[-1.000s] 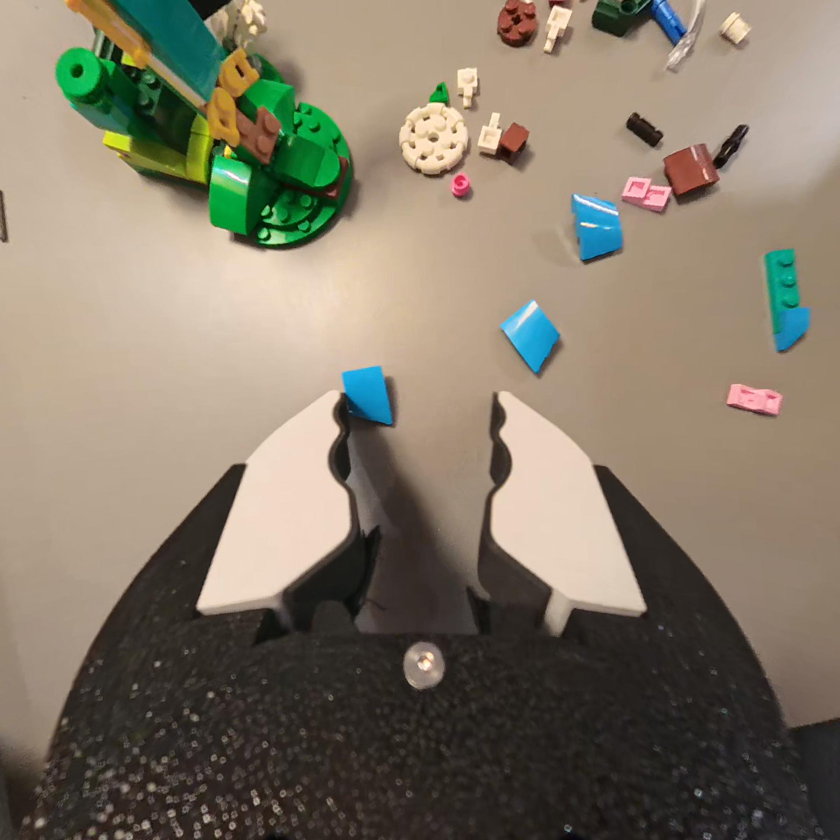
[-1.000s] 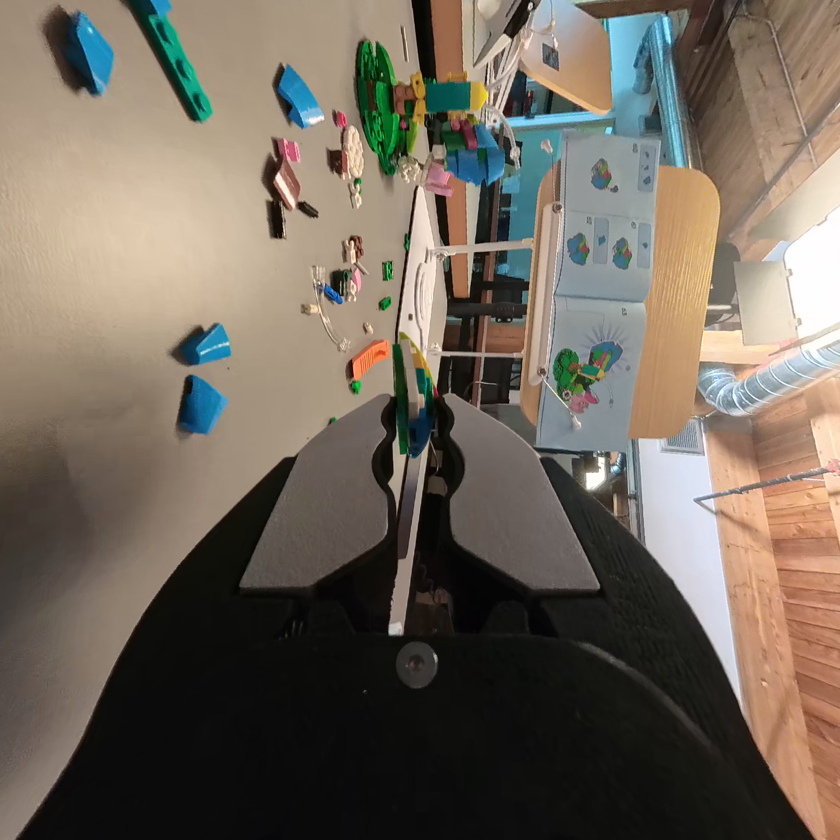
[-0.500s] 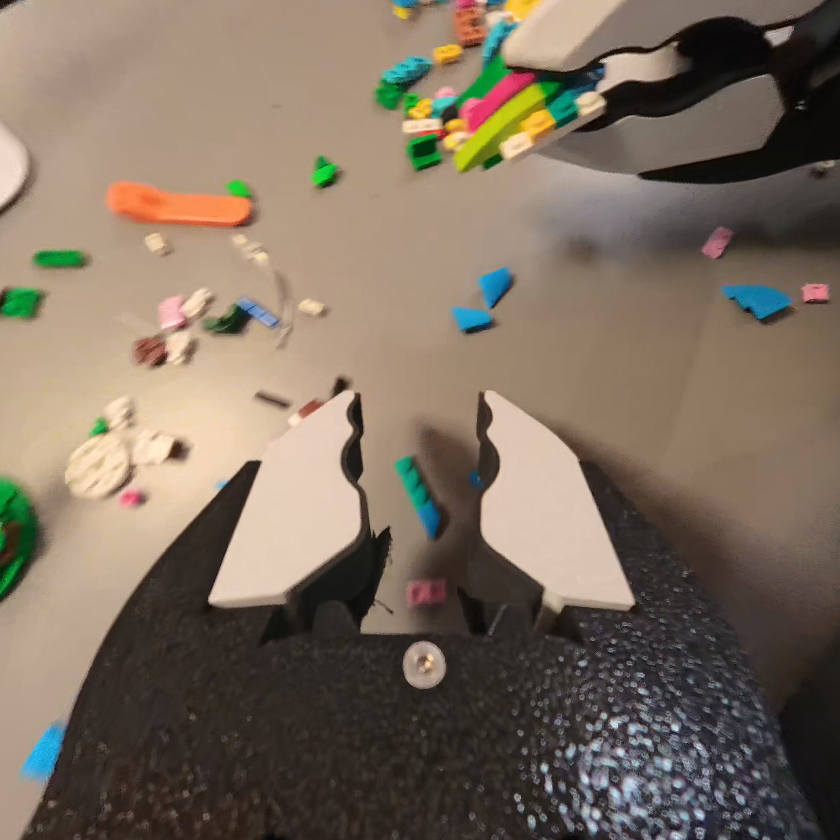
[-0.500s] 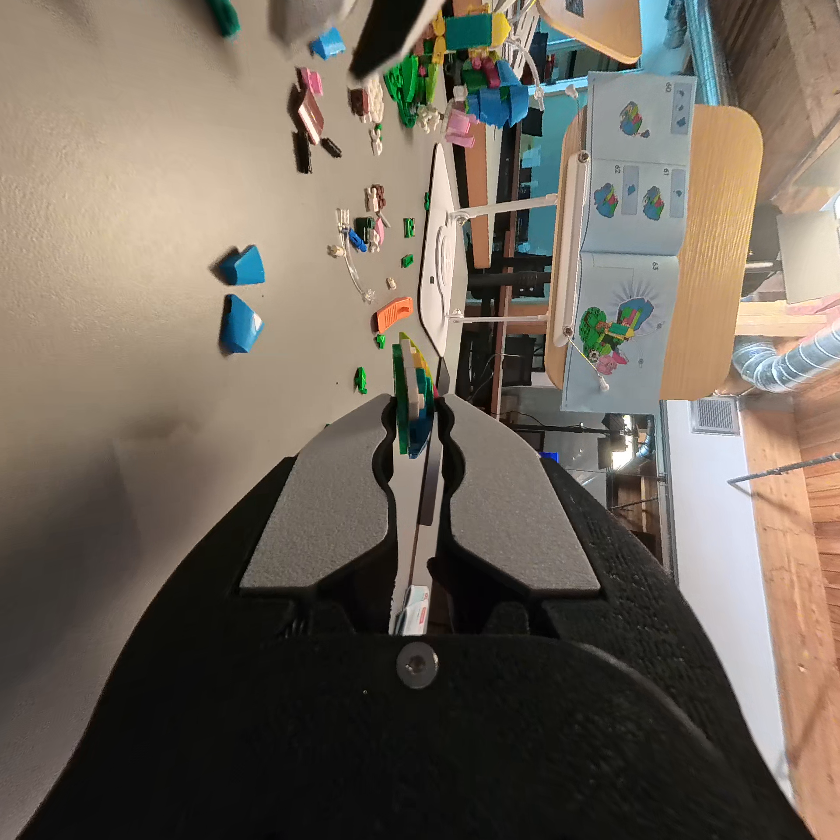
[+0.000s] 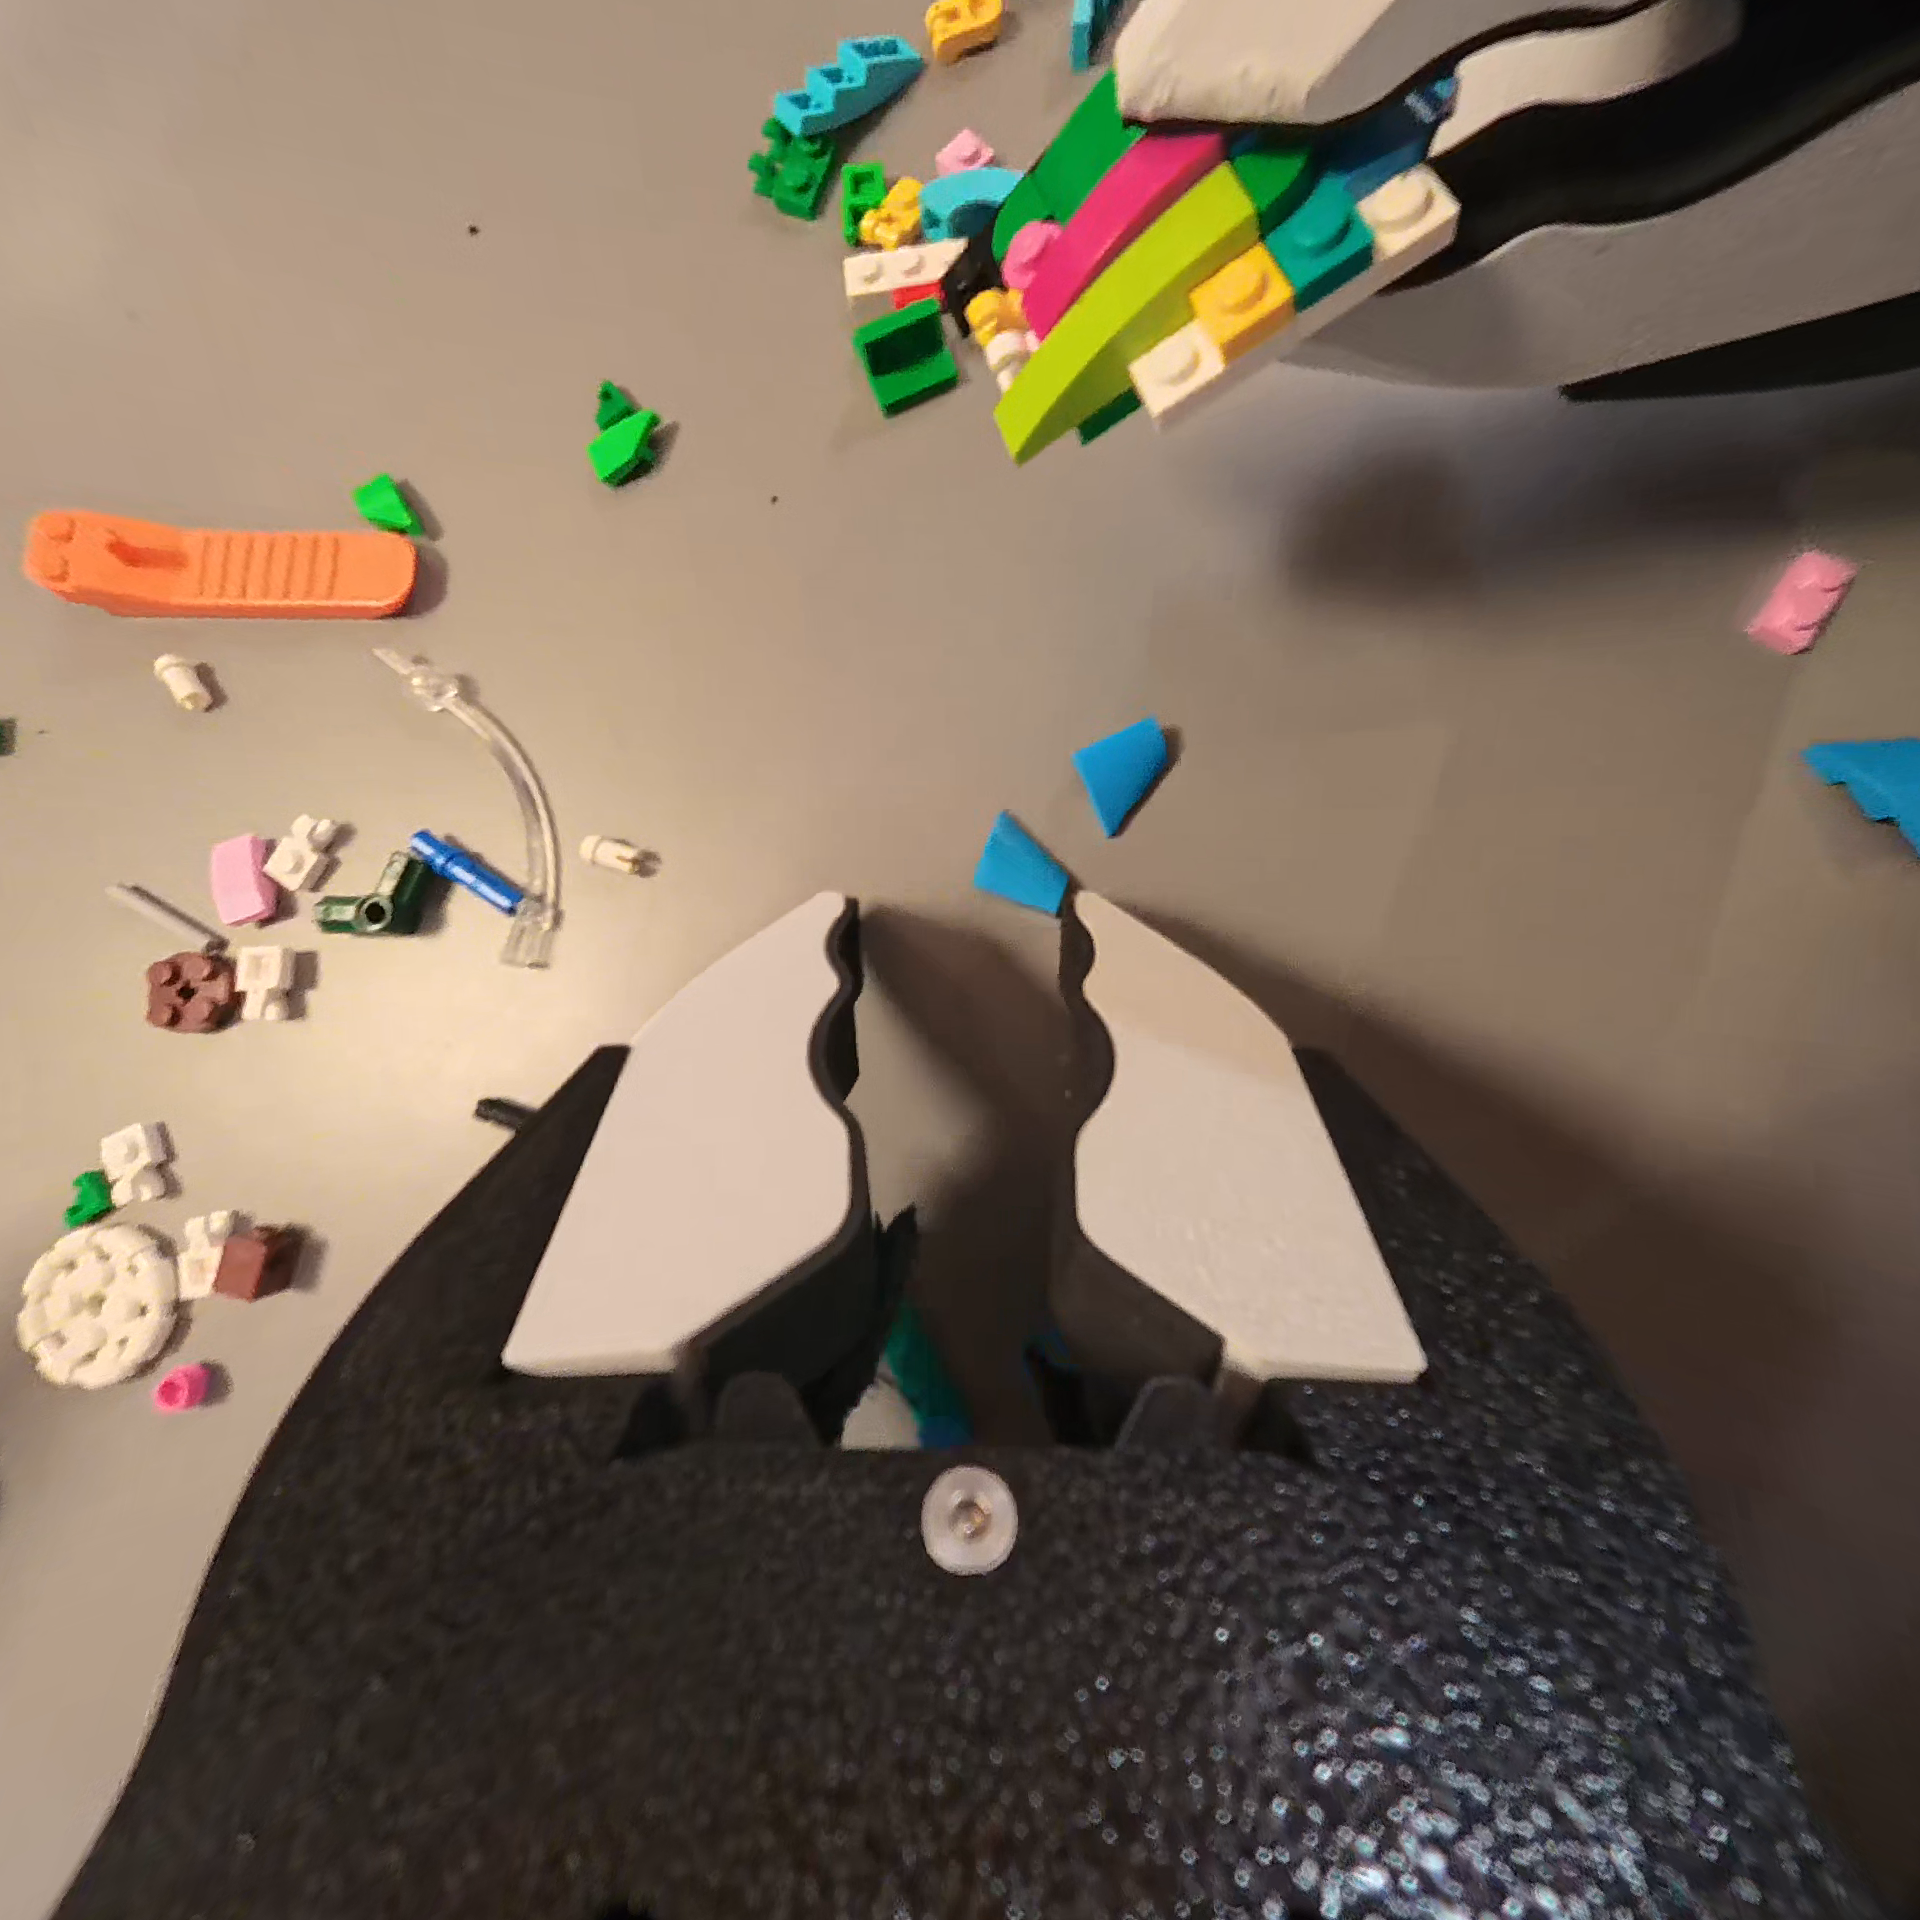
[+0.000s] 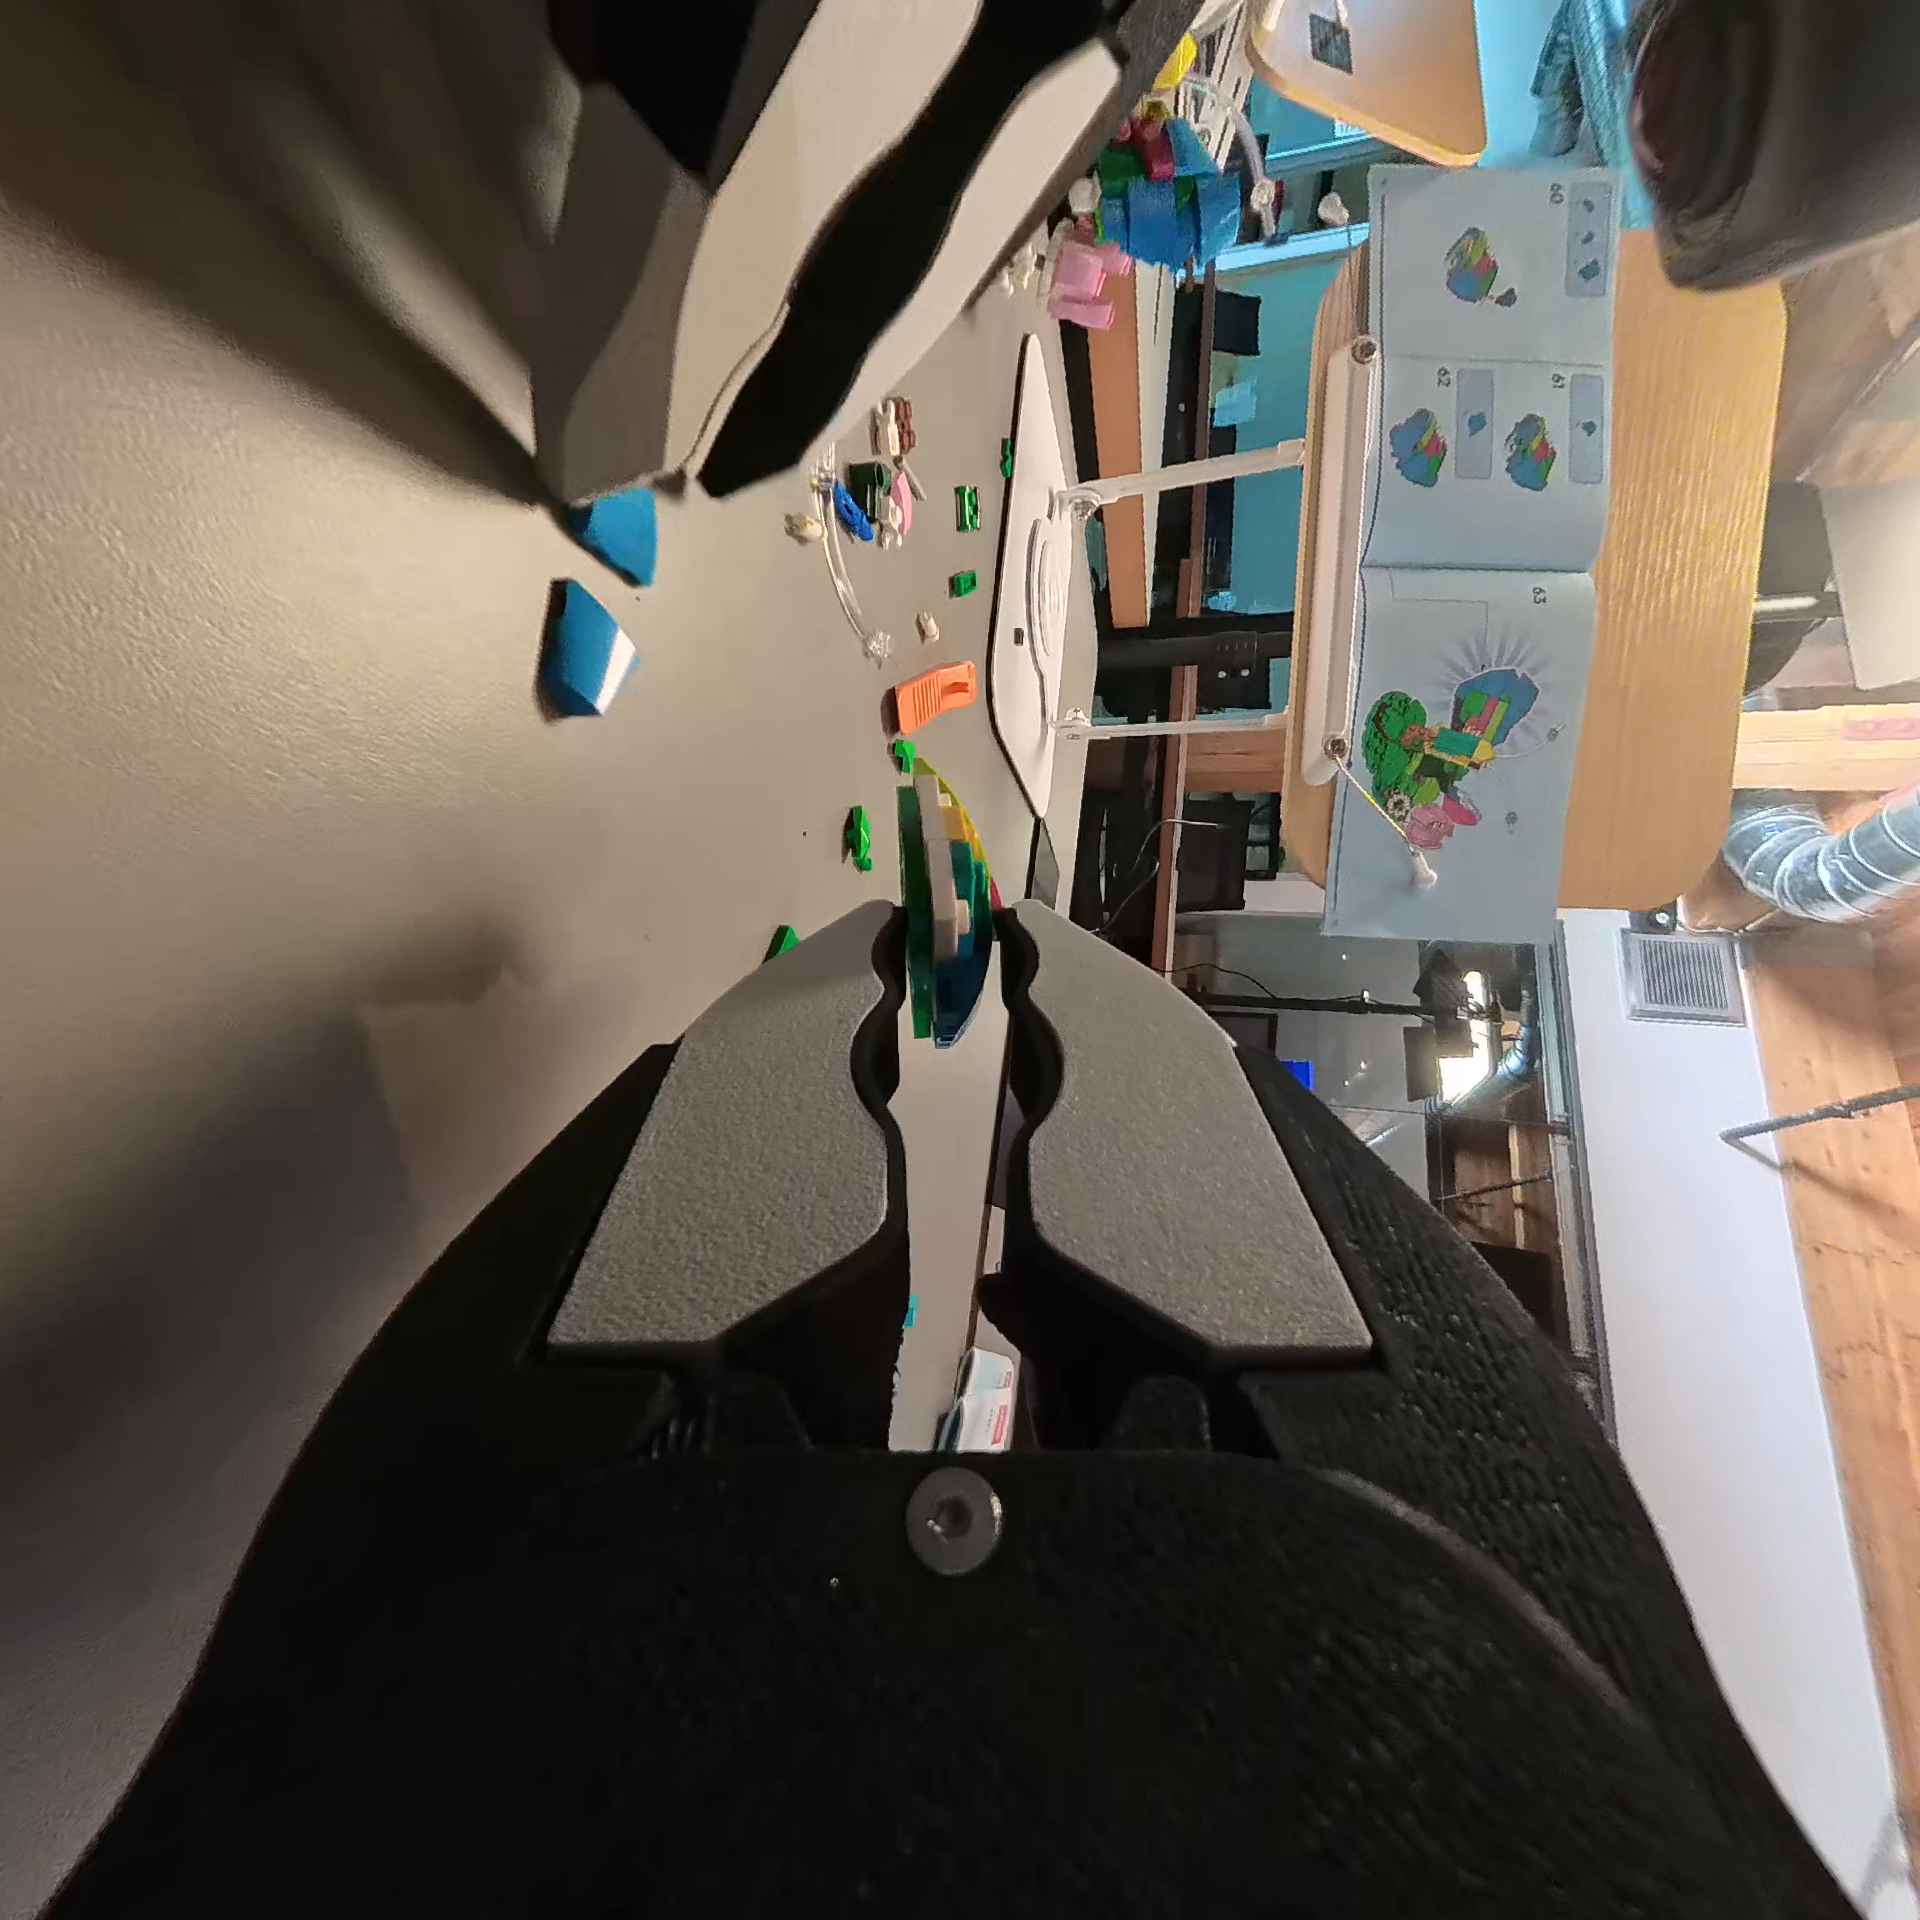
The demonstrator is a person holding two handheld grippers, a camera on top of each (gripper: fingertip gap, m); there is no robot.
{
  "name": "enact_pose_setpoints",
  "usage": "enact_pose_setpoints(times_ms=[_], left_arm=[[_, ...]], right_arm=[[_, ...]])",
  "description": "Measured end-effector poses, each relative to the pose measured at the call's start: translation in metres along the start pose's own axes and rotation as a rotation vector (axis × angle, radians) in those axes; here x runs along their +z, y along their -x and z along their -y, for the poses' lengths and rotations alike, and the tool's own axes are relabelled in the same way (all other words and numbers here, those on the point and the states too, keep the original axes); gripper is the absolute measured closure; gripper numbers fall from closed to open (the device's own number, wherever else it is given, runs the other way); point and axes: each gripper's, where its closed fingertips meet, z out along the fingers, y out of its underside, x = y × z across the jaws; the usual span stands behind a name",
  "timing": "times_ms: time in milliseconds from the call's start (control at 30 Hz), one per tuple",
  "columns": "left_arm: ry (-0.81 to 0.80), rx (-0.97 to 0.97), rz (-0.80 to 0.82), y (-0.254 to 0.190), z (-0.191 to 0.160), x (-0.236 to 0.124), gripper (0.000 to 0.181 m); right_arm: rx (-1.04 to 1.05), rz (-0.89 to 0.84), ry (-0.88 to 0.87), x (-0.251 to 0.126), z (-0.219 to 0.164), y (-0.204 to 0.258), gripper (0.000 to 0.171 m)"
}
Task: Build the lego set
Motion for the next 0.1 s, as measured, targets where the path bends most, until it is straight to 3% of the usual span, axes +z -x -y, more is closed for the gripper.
enact_pose_setpoints(times_ms=[33,100], left_arm=[[0.009,-0.003,0.013,0.0032,-0.0020,-0.0015,0.146],[0.012,-0.005,0.018,0.0061,-0.0047,-0.0046,0.147]], right_arm=[[0.002,0.001,-0.001,0.0010,-0.0010,0.0006,0.156],[0.007,0.004,-0.004,0.0012,-0.0019,0.0015,0.156]])
